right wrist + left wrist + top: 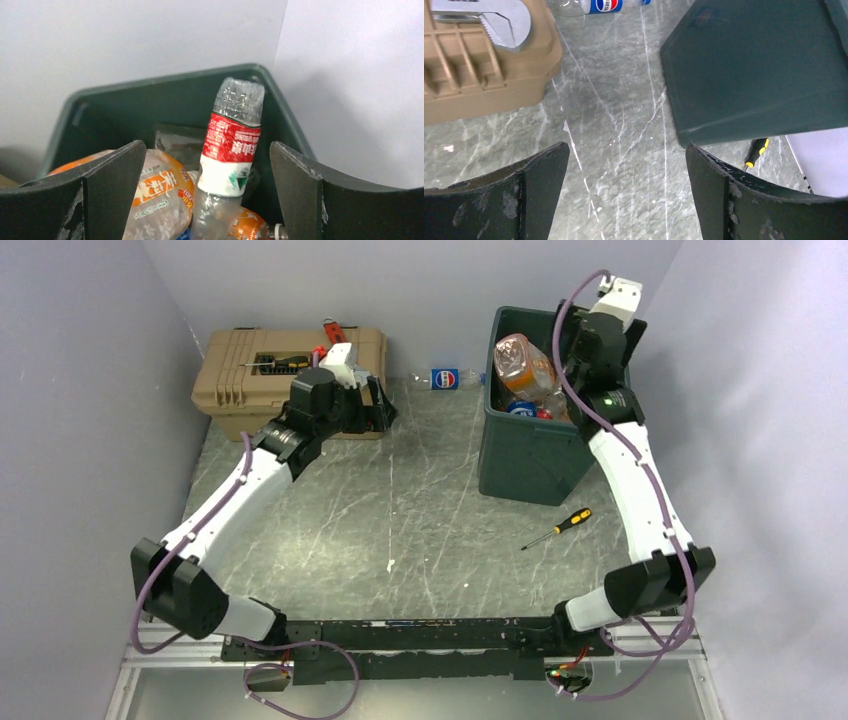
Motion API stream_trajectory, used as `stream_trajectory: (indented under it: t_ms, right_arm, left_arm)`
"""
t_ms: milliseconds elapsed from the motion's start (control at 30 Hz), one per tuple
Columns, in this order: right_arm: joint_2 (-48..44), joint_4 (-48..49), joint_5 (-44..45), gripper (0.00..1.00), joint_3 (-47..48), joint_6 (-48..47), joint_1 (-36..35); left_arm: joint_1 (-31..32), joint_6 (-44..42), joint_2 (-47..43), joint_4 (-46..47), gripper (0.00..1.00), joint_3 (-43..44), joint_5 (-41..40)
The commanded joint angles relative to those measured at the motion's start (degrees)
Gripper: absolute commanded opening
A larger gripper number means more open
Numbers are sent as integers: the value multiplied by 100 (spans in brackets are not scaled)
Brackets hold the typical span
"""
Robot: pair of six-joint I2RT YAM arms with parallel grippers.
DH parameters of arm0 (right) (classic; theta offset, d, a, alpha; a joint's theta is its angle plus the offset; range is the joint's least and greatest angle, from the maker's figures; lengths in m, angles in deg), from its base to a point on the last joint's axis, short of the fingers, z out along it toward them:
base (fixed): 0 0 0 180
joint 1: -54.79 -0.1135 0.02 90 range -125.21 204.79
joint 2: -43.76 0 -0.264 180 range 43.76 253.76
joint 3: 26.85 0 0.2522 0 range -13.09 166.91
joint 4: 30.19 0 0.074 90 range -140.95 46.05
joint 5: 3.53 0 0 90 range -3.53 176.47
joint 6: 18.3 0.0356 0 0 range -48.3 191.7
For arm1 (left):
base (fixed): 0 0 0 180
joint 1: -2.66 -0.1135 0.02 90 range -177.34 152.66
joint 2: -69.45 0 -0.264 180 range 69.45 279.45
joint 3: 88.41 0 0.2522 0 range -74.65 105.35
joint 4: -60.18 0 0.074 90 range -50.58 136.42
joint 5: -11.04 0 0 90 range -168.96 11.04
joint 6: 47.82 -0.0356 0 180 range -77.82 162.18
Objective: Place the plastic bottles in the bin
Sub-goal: Place the plastic bottle in the trash bin.
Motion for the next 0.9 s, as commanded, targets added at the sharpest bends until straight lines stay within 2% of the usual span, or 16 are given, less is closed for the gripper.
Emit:
stream_trajectory:
  t_ms: [0,100,233,400,467,667,800,867]
  right_arm:
    - [-966,407,-114,100,98,303,0]
    - [-1402,363,-593,97,57,546,2]
    - [-1952,371,-1938,90,-198,1128,-8]
    - [-2507,588,-3454,89,-1141,1761,-51]
    - [-2915,820,-3697,89,-1682,1859,-54]
    - [-3987,731,-3927,91,-2494,1793,-53]
    - [-4501,576,-4033,91,-2928,1926,-53]
    - [-4785,702,-4133,92,-3243,2032,-53]
  left_arm:
    - [15,242,398,430,91,419,252]
    - [15,189,598,317,91,575,194]
    - [15,248,527,405,90,440,217]
    - [19,854,821,994,86,407,344]
    - [55,1106,1285,938,85,859,393]
    - [461,1145,2746,851,88,2103,-635]
    - [537,1175,3344,1202,90,2442,-1231]
    - [547,1291,3707,1290,90,2777,-1207]
